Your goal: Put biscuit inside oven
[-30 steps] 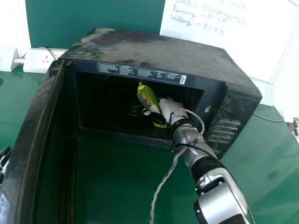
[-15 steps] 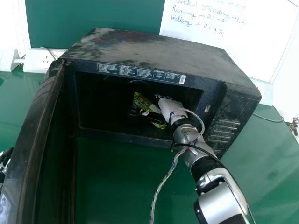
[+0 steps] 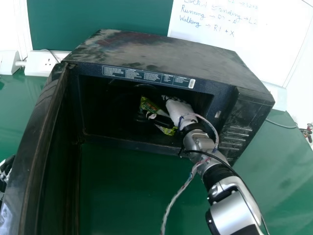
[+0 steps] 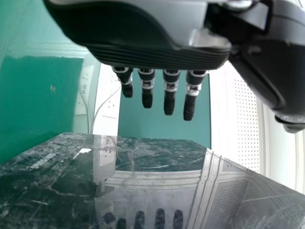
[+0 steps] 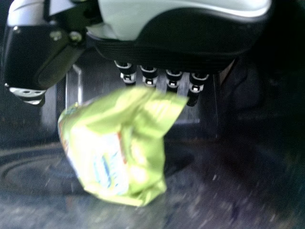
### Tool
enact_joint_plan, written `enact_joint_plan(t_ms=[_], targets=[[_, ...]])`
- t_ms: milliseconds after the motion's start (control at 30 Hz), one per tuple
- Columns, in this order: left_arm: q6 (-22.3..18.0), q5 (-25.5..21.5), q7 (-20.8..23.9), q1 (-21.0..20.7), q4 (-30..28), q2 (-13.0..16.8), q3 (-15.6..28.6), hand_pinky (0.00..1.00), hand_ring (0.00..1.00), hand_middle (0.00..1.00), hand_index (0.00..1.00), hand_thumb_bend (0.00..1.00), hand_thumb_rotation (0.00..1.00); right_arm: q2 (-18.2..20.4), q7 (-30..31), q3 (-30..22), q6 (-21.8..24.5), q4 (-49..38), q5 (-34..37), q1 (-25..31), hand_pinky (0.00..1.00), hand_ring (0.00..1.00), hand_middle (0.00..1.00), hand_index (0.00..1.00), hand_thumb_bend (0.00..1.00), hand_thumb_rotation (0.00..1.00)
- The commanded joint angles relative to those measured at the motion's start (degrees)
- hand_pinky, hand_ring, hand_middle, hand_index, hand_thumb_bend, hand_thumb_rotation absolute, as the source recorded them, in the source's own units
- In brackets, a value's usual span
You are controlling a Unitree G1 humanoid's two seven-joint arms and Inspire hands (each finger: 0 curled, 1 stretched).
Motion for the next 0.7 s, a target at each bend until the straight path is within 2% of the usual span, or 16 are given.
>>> enact_joint_plan(t_ms=[0,133,333,567,667], targets=[[0.3,-0.9,0.1,0.7,0.0,0.6,-0.4,0.84,0.84,0.89,0.89,0.91,1.0,-1.5,-0.7,0.0,-0.9,-0.8,0.1,0.4,1.0,1.0,1.0,1.0,0.84,1.0],[0.5,-1.3,0.2,0.8,0.0,1.0,-0.5,0.82,0.83,0.88,0.88,0.86,1.0,-3.0,-1.2,-0.7,-3.3,-2.0,0.9,-0.2,1.0,1.0,1.0,1.0,0.83,1.0],[0.1,-1.1,0.2,0.8,0.0,1.2,-0.5,0.8,0.83,0.88,0.88,0.87,1.0,-5.7,-1.5,-1.9,-7.1,-4.8,2.0,0.4,1.0,1.0,1.0,1.0,0.83,1.0],[-0.3,-1.8,-0.2,0.6,0.5,1.4,-0.6,0.79,0.8,0.88,0.88,0.86,1.0,-9.0,-2.2,-2.9,-10.0,-9.4,3.0,3.7,1.0,1.0,1.0,1.0,0.82,1.0],[-0.1,-2.3,-0.5,0.7,0.4,1.6,-0.6,0.79,0.82,0.88,0.88,0.86,1.0,-10.7,-1.2,-4.3,-11.6,-12.2,4.4,6.0,1.0,1.0,1.0,1.0,0.81,1.0]])
